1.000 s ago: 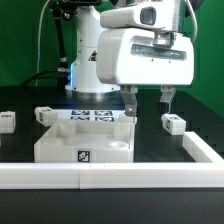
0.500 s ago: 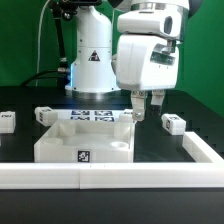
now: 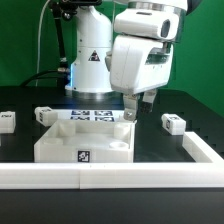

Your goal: Assemble one leg

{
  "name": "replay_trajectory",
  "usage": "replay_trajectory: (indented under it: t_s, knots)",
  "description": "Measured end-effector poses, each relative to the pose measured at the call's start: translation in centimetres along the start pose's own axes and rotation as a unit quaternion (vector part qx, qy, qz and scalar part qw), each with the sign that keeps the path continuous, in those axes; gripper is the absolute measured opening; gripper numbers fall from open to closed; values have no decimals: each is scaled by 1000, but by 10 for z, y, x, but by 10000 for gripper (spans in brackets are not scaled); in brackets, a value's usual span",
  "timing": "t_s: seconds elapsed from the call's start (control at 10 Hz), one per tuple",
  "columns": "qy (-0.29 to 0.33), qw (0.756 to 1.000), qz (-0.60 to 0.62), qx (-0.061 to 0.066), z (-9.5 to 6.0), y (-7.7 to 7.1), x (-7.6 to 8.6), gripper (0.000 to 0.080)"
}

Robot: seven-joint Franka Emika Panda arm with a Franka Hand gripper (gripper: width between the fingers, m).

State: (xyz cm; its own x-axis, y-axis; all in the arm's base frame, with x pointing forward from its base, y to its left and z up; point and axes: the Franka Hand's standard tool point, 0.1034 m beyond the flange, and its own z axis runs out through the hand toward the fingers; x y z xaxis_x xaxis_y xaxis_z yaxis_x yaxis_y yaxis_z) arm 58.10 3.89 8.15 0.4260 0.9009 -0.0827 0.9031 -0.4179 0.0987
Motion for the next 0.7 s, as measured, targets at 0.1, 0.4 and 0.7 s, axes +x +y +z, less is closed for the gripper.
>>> replay_trajectory:
  t_s: [0.1,0.4,0.7]
  knots:
    - [5,998,-61,-4,2,0,-8,650]
    - [-5,989,-149,14,4,-4,-23,650]
    - [-6,989,-146,16,3,-7,-28,650]
